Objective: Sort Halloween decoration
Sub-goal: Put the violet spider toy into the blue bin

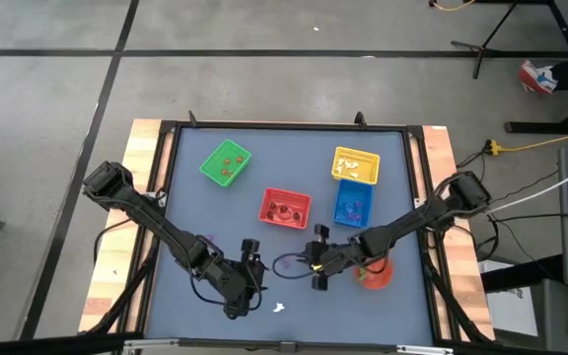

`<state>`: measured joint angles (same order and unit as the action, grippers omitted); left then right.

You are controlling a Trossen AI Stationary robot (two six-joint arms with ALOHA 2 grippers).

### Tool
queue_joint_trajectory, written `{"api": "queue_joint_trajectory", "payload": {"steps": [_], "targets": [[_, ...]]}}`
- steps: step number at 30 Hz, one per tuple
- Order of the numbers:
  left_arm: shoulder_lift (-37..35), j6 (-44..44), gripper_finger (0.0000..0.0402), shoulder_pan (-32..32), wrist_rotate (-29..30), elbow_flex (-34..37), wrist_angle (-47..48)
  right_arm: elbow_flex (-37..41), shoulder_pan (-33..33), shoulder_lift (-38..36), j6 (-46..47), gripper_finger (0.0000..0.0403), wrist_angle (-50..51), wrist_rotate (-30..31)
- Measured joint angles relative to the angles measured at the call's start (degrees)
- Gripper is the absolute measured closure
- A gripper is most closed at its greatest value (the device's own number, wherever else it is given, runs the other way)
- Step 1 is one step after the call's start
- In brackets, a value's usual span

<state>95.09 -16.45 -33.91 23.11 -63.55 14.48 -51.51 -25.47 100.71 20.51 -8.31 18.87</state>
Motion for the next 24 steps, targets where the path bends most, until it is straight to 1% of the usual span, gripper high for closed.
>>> {"api": "queue_joint_trajectory", "payload": {"steps": [4, 12, 17, 20, 22, 24], "targets": [[0.00, 0.00, 0.0191, 0.00, 0.00, 0.00, -0.07, -0.07, 0.00, -2.23, 0.00, 0.0352, 2.88, 0.32], [0.00, -0.02, 0.0191, 0.00, -0.01, 0.00, -0.15, -0.11, 0.00, -2.17, 0.75, 0.0352, 1.77, -0.73], [0.00, -0.04, 0.0191, 0.02, 0.00, 0.00, -0.16, -0.13, 0.00, -2.17, 1.62, 0.0352, 0.72, -5.41], [0.00, -0.04, 0.0191, 0.02, -0.02, 0.00, -0.17, -0.13, -0.02, -2.17, 1.65, 0.0351, -1.15, -6.53], [0.00, -0.01, 0.0191, 0.02, -0.01, 0.00, -0.17, -0.13, 0.00, -2.15, 1.41, 0.0344, -2.40, -6.53], [0.00, 0.00, 0.0191, 0.02, -0.02, 0.00, -0.17, -0.13, 0.00, -2.15, 0.47, 0.0328, -4.74, -6.51]]}}
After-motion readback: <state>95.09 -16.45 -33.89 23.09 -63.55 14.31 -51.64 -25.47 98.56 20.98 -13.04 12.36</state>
